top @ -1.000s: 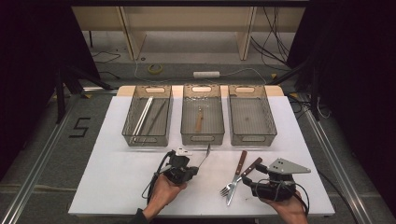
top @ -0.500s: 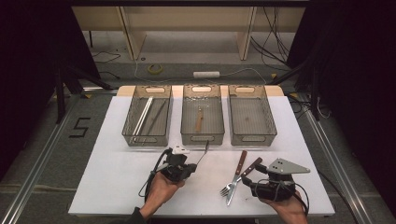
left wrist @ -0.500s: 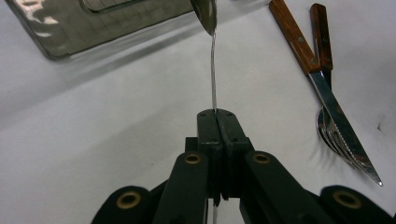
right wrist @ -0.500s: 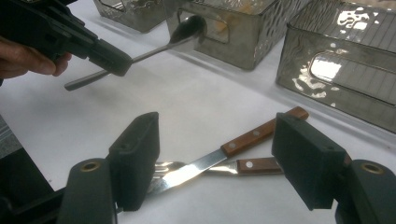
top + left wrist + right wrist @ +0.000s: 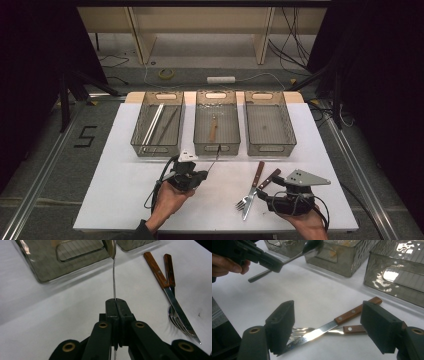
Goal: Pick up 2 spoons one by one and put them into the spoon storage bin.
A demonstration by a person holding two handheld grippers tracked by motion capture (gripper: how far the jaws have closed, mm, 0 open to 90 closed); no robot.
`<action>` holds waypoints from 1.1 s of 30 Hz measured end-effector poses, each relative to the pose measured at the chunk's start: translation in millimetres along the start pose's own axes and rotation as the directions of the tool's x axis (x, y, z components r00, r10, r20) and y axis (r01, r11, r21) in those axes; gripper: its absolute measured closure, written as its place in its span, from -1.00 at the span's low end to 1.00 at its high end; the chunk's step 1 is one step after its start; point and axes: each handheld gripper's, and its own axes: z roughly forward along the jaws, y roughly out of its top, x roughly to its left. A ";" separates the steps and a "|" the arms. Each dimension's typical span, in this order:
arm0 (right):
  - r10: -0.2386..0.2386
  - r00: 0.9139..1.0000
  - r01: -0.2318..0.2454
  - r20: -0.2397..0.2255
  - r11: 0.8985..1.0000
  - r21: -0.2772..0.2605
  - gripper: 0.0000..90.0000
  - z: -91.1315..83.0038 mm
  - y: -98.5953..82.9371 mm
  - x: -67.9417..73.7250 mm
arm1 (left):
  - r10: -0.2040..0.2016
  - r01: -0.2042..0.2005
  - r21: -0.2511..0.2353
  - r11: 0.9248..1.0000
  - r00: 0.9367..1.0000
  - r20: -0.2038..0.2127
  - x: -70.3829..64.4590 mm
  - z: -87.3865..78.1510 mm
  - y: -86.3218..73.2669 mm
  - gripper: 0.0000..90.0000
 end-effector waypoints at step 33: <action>0.082 0.997 -0.082 -0.013 0.995 -0.048 -0.60 -0.4 -1.7 -6.0 | -0.019 0.019 -0.117 0.993 1.000 0.000 24.2 -22.4 34.2 0.97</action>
